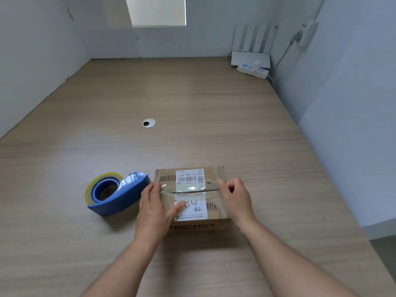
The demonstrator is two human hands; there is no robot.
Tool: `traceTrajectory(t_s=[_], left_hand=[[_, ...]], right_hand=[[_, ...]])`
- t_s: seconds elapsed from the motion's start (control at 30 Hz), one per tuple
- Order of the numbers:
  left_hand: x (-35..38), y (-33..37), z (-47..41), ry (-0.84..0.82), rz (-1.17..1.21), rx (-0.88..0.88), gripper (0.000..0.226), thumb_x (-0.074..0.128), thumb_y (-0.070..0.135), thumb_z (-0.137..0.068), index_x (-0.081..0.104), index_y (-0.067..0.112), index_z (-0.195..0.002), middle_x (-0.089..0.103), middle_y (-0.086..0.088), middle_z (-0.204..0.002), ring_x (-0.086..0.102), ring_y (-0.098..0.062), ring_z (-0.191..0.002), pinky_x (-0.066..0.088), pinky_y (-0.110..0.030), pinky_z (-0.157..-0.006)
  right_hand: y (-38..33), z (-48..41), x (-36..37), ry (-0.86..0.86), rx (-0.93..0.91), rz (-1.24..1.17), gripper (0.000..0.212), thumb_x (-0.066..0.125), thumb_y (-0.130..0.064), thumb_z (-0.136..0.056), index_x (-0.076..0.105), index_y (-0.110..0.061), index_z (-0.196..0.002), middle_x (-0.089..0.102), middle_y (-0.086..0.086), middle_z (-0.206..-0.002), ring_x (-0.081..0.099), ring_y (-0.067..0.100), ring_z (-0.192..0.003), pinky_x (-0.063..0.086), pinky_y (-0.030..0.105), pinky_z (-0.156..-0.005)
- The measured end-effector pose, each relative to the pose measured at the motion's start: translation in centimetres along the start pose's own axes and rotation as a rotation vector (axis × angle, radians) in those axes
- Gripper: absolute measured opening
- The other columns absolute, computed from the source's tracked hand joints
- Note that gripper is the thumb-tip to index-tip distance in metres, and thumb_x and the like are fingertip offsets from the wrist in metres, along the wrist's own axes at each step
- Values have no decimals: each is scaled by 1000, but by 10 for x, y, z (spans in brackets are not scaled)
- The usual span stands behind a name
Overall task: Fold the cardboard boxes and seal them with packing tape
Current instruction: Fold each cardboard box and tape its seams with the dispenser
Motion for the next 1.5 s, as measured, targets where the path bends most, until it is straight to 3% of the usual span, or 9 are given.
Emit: traceTrajectory(t_s=[0.1,0.33,0.53,0.8,1.0,1.1,1.2,1.4,1.5], left_hand=[[1,-1,-1,-2,4,-6,95,69,54,-76,24,14,-150,23,1,-150,27,-18,-139,32,-42,-113],[0,2,0,2,20,13,90,55,64,-79,27,14,-148,30,-2,-152,30,-17,-140,34,-42,-111],[4,5,1,35,-149,-206,93,40,86,-66,25,23,-134,49,0,-137,58,-27,-113,38,-33,-72],[-2,-7,0,199,34,-309,25,36,28,-99,36,18,-122,65,-20,-108,58,-39,-99,36,-39,-78],[-4,-5,-11,34,-179,-290,60,23,54,-97,21,18,-146,63,-16,-119,58,-38,-108,41,-41,-83],[2,7,-17,-81,-411,-275,102,22,84,-78,6,13,-150,64,-11,-118,62,-33,-108,44,-38,-76],[11,11,-17,-97,-443,-299,102,22,85,-76,17,6,-140,64,-11,-117,63,-33,-104,40,-36,-69],[9,4,-22,-92,-288,-307,67,22,63,-94,26,10,-134,64,-15,-116,61,-37,-104,44,-38,-75],[2,-3,-15,-250,-43,-264,72,32,53,-98,-9,27,-151,64,-13,-118,67,-36,-94,56,-43,-75]], right_hand=[[1,5,6,14,2,98,44,64,-57,-79,45,-17,-82,52,-3,-84,49,14,-74,38,28,-61],[-1,3,6,72,-14,66,34,63,-36,-89,41,-17,-73,52,2,-82,47,19,-76,31,29,-63],[-2,3,8,70,-37,95,30,61,-33,-91,42,-15,-76,54,5,-87,47,20,-78,31,28,-65],[-2,2,9,54,-56,116,34,58,-34,-91,36,-21,-71,48,-1,-80,43,17,-73,28,28,-61],[-10,4,6,25,-35,290,32,52,-46,-92,41,-17,-84,52,1,-93,50,23,-86,34,29,-64],[-21,9,17,21,38,625,87,36,-86,-67,42,-13,-114,48,6,-119,48,26,-112,41,38,-83],[-37,11,30,74,25,811,120,23,-100,-44,39,-10,-121,46,8,-125,44,27,-117,40,44,-89],[-21,-19,17,20,5,580,67,55,-70,-77,43,-13,-111,52,6,-114,51,26,-108,43,36,-79],[-20,-33,6,-12,-93,453,34,50,-55,-90,46,-21,-88,53,-4,-91,55,22,-91,36,31,-66]])
Point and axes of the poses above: each hand's wrist, its own z-axis away from the middle knuckle, its own x-axis out of the palm, y = z × x, the point moved 6 cm from there along -z, towards the middle knuckle
